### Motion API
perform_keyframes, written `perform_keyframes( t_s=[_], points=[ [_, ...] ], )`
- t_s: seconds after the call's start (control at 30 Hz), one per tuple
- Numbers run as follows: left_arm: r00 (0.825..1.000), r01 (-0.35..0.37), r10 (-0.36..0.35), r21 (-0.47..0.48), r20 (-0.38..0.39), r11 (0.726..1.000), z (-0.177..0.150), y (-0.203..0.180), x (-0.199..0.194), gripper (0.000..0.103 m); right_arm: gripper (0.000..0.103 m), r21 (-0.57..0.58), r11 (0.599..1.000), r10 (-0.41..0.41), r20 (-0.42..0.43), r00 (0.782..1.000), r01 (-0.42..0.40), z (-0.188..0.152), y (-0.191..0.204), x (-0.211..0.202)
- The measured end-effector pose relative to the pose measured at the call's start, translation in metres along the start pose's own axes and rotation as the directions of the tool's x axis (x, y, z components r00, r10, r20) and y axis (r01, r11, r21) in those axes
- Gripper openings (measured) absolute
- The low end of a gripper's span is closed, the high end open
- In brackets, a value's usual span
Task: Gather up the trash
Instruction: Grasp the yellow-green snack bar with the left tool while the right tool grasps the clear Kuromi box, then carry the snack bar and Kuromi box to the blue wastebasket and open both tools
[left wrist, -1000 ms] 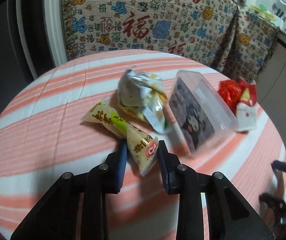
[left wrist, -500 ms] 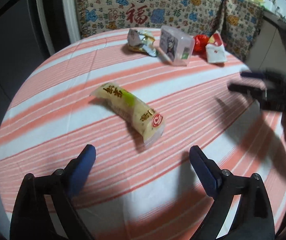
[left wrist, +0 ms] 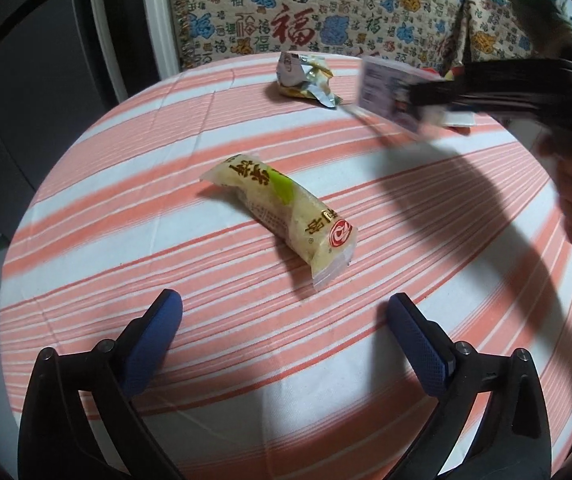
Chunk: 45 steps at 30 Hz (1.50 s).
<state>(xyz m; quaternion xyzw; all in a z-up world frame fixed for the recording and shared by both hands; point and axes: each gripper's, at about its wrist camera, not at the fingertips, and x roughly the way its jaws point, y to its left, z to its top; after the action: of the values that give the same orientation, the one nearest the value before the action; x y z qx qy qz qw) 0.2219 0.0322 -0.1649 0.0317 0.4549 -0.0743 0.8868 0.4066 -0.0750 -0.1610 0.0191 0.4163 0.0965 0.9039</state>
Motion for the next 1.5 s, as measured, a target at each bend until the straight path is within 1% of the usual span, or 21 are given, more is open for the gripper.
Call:
perform_keyframes(
  t_s=[0.07, 0.13, 0.2, 0.27, 0.33, 0.4, 0.47, 0.53, 0.63, 0.67, 0.73, 0.8, 1.03, 1.07, 1.13, 1.2, 1.27, 1.3, 1.33, 1.4, 1.5],
  points=[
    [1.000, -0.001, 0.001, 0.001, -0.001, 1.000, 0.000, 0.000, 0.000, 0.102, 0.034, 0.092, 0.989, 0.118, -0.028, 0.993, -0.115, -0.018, -0.017, -0.024],
    [1.000, 0.000, 0.000, 0.000, -0.002, 1.000, 0.001, 0.000, 0.000, 0.102, 0.033, 0.226, 0.949, 0.242, -0.069, 0.968, -0.222, -0.042, -0.044, -0.042],
    [1.000, -0.001, 0.001, 0.000, -0.002, 1.000, 0.001, 0.000, 0.000, 0.102, 0.035, 0.308, 0.921, 0.278, -0.093, 0.956, -0.238, -0.064, -0.065, -0.051],
    [1.000, 0.000, 0.000, -0.001, -0.002, 1.000, 0.001, 0.000, -0.001, 0.102, 0.041, 0.341, 0.919, 0.243, -0.099, 0.965, -0.197, -0.080, -0.088, -0.060],
    [1.000, 0.000, 0.000, -0.001, -0.003, 1.000, 0.001, 0.000, -0.001, 0.102, 0.065, 0.300, 0.945, 0.160, -0.087, 0.983, -0.127, -0.088, -0.099, -0.071],
    [1.000, 0.000, 0.000, -0.001, -0.003, 1.000, 0.002, 0.000, -0.001, 0.102, 0.074, 0.233, 0.971, 0.066, -0.066, 0.996, -0.049, -0.097, -0.101, -0.081],
    [1.000, -0.007, 0.007, -0.005, -0.004, 1.000, 0.001, 0.000, -0.001, 0.102, 0.079, 0.165, 0.986, 0.008, -0.062, 0.998, 0.003, -0.110, -0.096, -0.086],
    [1.000, -0.020, 0.020, -0.020, -0.007, 1.000, 0.000, 0.001, -0.002, 0.103, 0.080, 0.095, 0.995, -0.025, -0.102, 0.994, 0.034, -0.125, -0.087, -0.081],
    [0.999, -0.054, 0.054, -0.068, -0.009, 0.996, -0.001, 0.002, -0.003, 0.103, 0.083, -0.108, 0.985, -0.142, -0.084, 0.986, 0.132, -0.142, -0.057, -0.073],
    [0.997, -0.072, 0.071, -0.095, -0.010, 0.993, -0.002, 0.002, -0.005, 0.103, 0.083, -0.126, 0.981, -0.152, -0.045, 0.987, 0.145, -0.142, -0.050, -0.074],
    [0.996, -0.093, 0.092, -0.121, -0.013, 0.988, -0.003, 0.000, -0.005, 0.103, 0.085, -0.124, 0.982, -0.149, -0.032, 0.988, 0.144, -0.139, -0.043, -0.068],
    [0.995, -0.098, 0.096, -0.139, -0.019, 0.985, 0.003, -0.002, -0.001, 0.103, 0.091, -0.080, 0.987, -0.143, -0.043, 0.989, 0.139, -0.131, -0.043, -0.058],
    [0.989, -0.151, 0.149, -0.189, -0.024, 0.970, 0.035, -0.007, 0.023, 0.103, 0.103, -0.056, 0.988, -0.147, -0.060, 0.987, 0.143, -0.104, -0.048, -0.035],
    [0.988, -0.152, 0.151, -0.193, -0.021, 0.969, 0.035, -0.007, 0.022, 0.098, 0.103, -0.058, 0.988, -0.147, -0.059, 0.987, 0.144, -0.102, -0.047, -0.035],
    [0.989, -0.143, 0.147, -0.189, 0.006, 0.971, 0.034, -0.008, 0.017, 0.080, 0.101, -0.060, 0.988, -0.149, -0.061, 0.987, 0.145, -0.094, -0.050, -0.029],
    [0.993, -0.109, 0.116, -0.164, 0.032, 0.980, 0.032, -0.009, 0.011, 0.051, 0.099, -0.070, 0.985, -0.161, -0.068, 0.985, 0.156, -0.090, -0.050, -0.029],
    [0.993, -0.101, 0.108, -0.147, 0.041, 0.984, 0.031, -0.009, 0.009, 0.027, 0.097, -0.095, 0.983, -0.159, -0.026, 0.987, 0.156, -0.087, -0.048, -0.035],
    [0.994, -0.089, 0.096, -0.140, 0.044, 0.986, 0.030, -0.009, 0.008, 0.026, 0.092, -0.108, 0.982, -0.158, 0.000, 0.987, 0.157, -0.084, -0.047, -0.038],
    [0.995, -0.077, 0.084, -0.138, 0.045, 0.987, 0.030, -0.008, 0.006, 0.025, 0.064, -0.111, 0.982, -0.151, 0.003, 0.988, 0.151, -0.082, -0.047, -0.039],
    [0.997, -0.043, 0.050, -0.126, 0.053, 0.991, 0.026, -0.011, 0.001, 0.024, 0.062, -0.094, 0.990, -0.106, -0.052, 0.993, 0.101, -0.077, -0.051, -0.035],
    [0.998, -0.005, 0.011, -0.095, 0.060, 0.995, 0.020, -0.022, -0.008, 0.023, 0.062, -0.078, 0.995, -0.069, -0.060, 0.996, 0.065, -0.077, -0.054, -0.046]
  ],
)
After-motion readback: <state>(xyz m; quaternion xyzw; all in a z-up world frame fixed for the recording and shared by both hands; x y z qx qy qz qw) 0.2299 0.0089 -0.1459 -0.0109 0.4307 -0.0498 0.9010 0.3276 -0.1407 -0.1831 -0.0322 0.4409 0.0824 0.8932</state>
